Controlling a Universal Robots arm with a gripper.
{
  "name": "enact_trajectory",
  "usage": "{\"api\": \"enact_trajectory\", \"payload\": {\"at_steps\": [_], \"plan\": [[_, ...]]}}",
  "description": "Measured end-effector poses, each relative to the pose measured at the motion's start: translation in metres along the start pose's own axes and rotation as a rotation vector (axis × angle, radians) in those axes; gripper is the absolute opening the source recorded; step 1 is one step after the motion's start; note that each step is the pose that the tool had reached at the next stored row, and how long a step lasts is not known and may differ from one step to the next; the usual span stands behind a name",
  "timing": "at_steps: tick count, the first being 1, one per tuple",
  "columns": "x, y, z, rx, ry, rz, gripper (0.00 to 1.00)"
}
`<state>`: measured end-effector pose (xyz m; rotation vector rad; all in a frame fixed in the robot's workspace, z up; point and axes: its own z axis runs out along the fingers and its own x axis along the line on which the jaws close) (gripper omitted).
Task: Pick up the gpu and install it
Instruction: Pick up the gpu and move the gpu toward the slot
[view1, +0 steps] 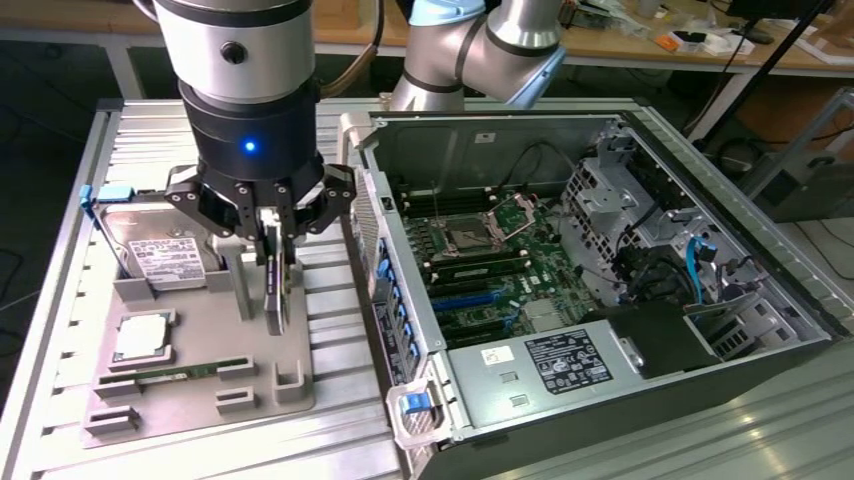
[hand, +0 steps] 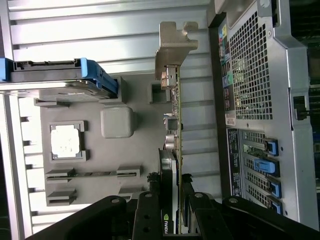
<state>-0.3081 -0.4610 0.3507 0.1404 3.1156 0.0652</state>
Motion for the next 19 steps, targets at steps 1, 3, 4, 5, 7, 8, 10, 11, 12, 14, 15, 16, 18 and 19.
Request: {"api": "enact_trajectory", "payload": {"at_steps": [1,3,4,5,7,8,10,11,12,14,15,16,18,19], "plan": [[0.000,0.0000,-0.0006,0.0001,0.0000,0.000,0.27],[0.000,0.0001,-0.0016,0.0002,-0.0001,0.000,0.27],[0.000,0.0001,-0.0021,0.0002,-0.0001,0.000,0.27],[0.000,0.0001,-0.0028,0.0004,0.0000,0.000,0.27],[0.000,0.0001,-0.0038,0.0006,-0.0001,0.001,0.27],[0.000,0.0001,-0.0042,0.0006,-0.0001,0.001,0.27],[0.000,0.0002,-0.0052,0.0009,-0.0001,0.001,0.27],[0.000,0.0003,-0.0058,0.0010,-0.0002,0.001,0.27],[0.000,0.0003,-0.0072,0.0016,-0.0002,0.001,0.27],[0.000,0.0003,-0.0085,0.0022,-0.0002,0.001,0.27],[0.000,0.0004,-0.0090,0.0025,-0.0002,0.001,0.27],[0.000,0.0004,-0.0097,0.0027,-0.0003,0.001,0.27],[0.000,0.0004,-0.0107,0.0032,-0.0004,0.002,0.27],[0.000,0.0005,-0.0113,0.0035,-0.0003,0.002,0.27]]}}
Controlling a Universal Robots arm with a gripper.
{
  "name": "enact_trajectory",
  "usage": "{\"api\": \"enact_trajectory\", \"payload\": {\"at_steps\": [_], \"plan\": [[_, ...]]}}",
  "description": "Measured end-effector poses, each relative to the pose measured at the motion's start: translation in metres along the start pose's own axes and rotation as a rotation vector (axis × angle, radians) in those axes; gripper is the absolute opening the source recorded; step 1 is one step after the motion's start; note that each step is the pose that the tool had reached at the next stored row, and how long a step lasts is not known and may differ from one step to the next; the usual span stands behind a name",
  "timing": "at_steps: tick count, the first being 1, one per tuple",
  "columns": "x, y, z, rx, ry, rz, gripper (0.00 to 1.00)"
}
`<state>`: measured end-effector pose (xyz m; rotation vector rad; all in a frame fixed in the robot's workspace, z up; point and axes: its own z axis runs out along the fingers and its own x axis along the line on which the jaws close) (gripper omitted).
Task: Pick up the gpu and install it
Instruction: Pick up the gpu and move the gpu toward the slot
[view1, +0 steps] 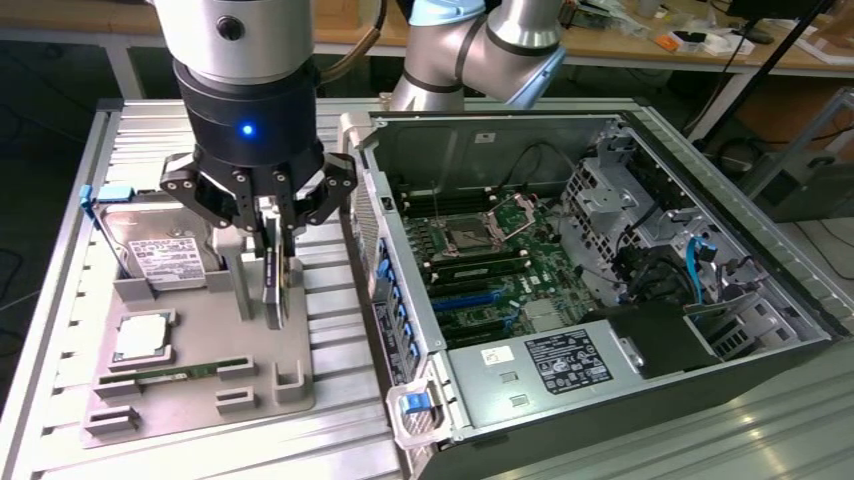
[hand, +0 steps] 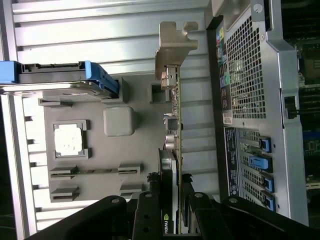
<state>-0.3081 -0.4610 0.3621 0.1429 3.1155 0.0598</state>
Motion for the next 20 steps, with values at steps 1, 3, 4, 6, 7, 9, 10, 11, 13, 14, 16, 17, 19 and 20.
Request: {"api": "enact_trajectory", "payload": {"at_steps": [1,3,4,6,7,9,10,11,13,14,16,17,19,20], "plan": [[0.000,0.0000,-0.0006,0.0002,0.0000,0.000,0.27],[0.000,0.0001,-0.0016,0.0004,-0.0002,0.000,0.27],[0.000,0.0001,-0.0022,0.0006,-0.0002,0.000,0.27],[0.000,0.0001,-0.0033,0.0009,-0.0001,0.000,0.27],[0.000,0.0002,-0.0038,0.0010,-0.0001,0.000,0.27],[0.000,0.0002,-0.0050,0.0013,-0.0002,0.000,0.27],[0.000,0.0002,-0.0058,0.0016,-0.0002,0.000,0.27],[0.000,0.0003,-0.0063,0.0018,-0.0003,0.001,0.27],[0.000,0.0003,-0.0076,0.0023,-0.0004,0.001,0.27],[0.000,0.0003,-0.0083,0.0026,-0.0003,0.001,0.27],[0.000,0.0004,-0.0095,0.0032,-0.0004,0.001,0.27],[0.000,0.0004,-0.0102,0.0035,-0.0005,0.001,0.27],[0.000,0.0005,-0.0117,0.0043,-0.0005,0.001,0.27],[0.000,0.0005,-0.0125,0.0047,-0.0006,0.001,0.27]]}}
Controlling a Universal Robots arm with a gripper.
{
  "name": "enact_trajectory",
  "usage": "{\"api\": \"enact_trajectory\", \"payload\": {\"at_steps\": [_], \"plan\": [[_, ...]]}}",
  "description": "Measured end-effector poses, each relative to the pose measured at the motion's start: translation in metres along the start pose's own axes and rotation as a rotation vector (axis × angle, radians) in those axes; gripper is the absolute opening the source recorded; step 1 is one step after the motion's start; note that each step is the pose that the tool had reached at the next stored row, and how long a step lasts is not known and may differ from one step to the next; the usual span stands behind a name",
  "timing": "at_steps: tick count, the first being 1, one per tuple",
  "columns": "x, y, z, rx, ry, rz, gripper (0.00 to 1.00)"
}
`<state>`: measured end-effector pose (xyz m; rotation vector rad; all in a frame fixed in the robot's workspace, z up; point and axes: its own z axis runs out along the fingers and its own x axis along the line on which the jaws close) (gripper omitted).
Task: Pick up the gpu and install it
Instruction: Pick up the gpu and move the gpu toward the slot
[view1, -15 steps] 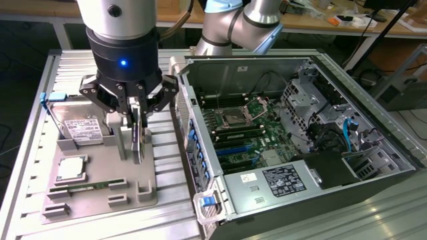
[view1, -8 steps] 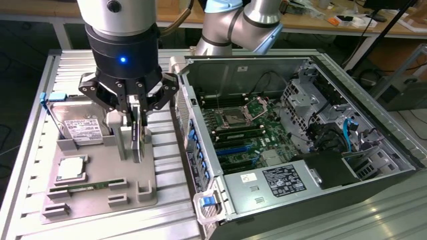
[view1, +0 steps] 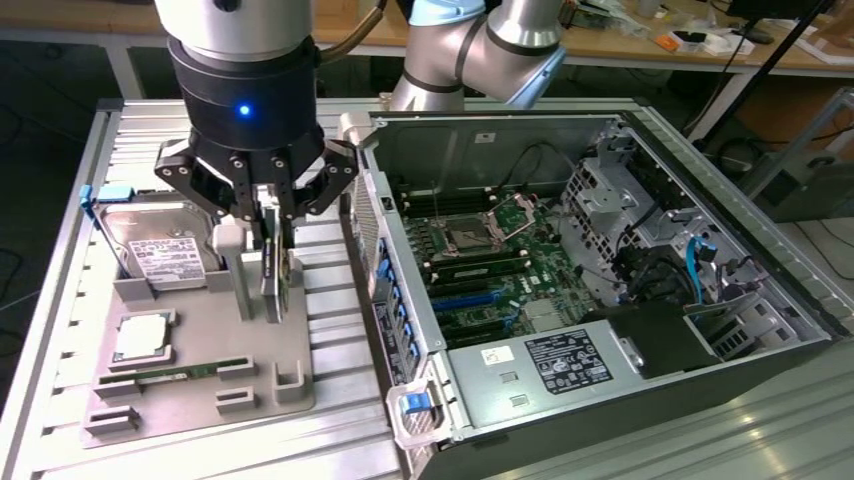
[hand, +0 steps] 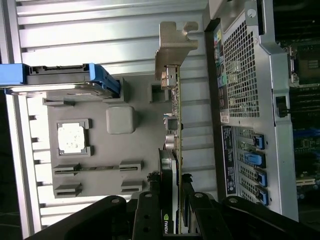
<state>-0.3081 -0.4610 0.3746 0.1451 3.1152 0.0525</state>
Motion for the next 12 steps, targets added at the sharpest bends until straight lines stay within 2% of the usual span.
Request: {"api": "enact_trajectory", "payload": {"at_steps": [5,9,12], "plan": [[0.000,0.0002,-0.0061,0.0032,-0.0004,0.001,0.27],[0.000,0.0007,-0.0210,0.0134,-0.0014,0.003,0.27],[-0.001,0.0013,-0.0369,0.0190,-0.0019,0.004,0.27]]}}
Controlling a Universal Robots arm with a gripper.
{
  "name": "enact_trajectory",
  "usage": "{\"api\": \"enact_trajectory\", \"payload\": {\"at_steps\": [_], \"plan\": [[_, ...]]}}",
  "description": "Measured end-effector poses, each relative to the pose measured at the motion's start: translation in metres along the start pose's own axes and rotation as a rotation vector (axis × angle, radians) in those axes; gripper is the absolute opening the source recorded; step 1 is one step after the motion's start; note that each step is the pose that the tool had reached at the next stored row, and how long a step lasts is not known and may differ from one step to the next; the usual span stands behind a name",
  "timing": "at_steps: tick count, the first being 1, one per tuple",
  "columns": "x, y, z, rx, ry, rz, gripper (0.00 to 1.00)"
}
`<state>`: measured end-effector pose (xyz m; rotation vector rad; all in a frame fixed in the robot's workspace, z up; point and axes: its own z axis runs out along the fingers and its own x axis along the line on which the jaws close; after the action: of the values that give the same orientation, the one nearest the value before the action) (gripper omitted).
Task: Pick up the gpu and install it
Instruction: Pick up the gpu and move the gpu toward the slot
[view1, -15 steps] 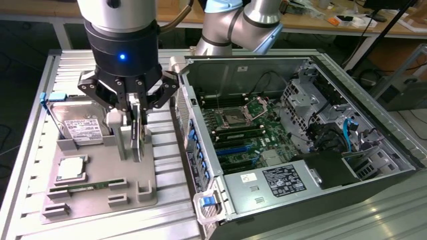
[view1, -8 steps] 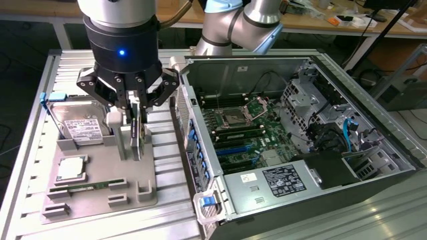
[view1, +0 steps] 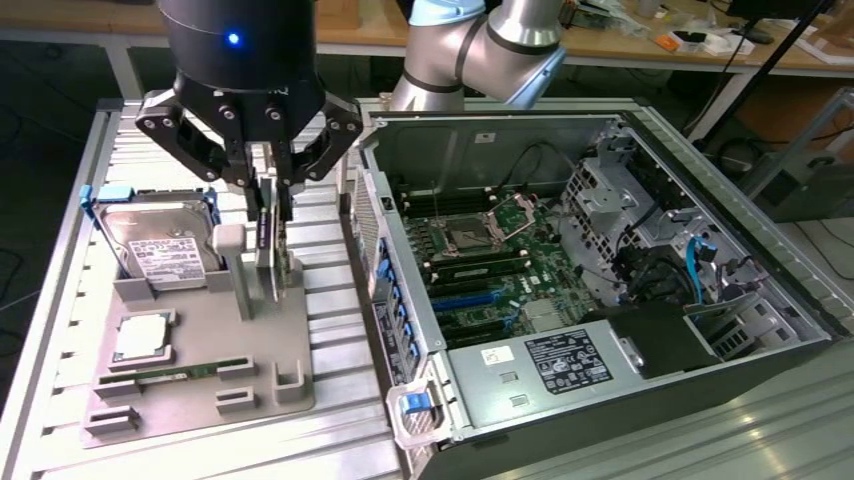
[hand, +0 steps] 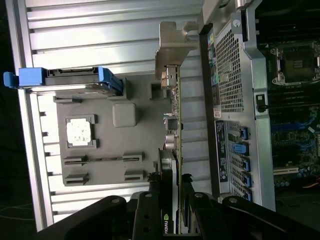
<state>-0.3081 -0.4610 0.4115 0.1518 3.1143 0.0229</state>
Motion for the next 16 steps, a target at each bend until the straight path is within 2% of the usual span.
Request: {"api": "enact_trajectory", "payload": {"at_steps": [2,16], "plan": [[0.000,0.0001,-0.0072,0.0055,-0.0006,0.000,0.27],[0.000,0.0003,-0.0195,0.0204,-0.0021,0.000,0.27]]}}
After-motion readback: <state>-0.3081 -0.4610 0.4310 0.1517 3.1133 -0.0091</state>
